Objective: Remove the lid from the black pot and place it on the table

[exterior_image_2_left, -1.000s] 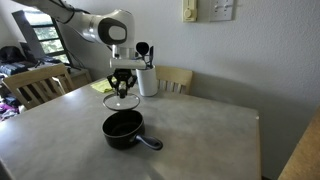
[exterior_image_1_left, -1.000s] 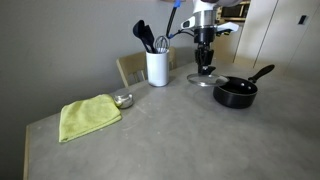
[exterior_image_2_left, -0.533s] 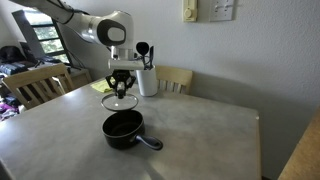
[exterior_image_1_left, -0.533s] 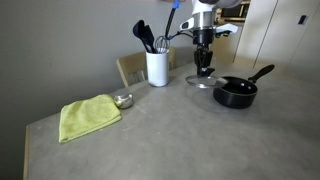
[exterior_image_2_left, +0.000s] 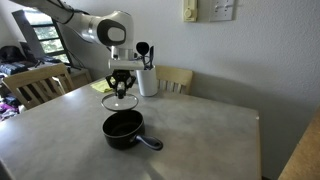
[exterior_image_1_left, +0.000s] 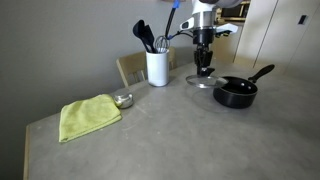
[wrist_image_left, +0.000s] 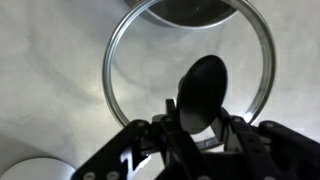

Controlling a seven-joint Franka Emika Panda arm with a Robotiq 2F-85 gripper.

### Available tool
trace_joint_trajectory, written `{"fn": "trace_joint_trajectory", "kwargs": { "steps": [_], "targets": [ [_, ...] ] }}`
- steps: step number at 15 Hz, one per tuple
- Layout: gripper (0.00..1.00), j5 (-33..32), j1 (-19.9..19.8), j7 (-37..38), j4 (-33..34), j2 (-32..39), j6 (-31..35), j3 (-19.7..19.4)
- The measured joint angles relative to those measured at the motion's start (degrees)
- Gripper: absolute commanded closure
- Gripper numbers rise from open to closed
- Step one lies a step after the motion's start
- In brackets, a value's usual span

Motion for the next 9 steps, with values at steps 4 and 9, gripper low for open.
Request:
{"fn": "trace_joint_trajectory", "kwargs": {
  "steps": [4,9],
  "targets": [
    [0.88,-0.16,1.19,0.10,0.28,0.31,-0.05,0.07],
    [0.88,-2.27,8.62,7.81,2.65,1.71,-0.05,0.56]
  ]
}}
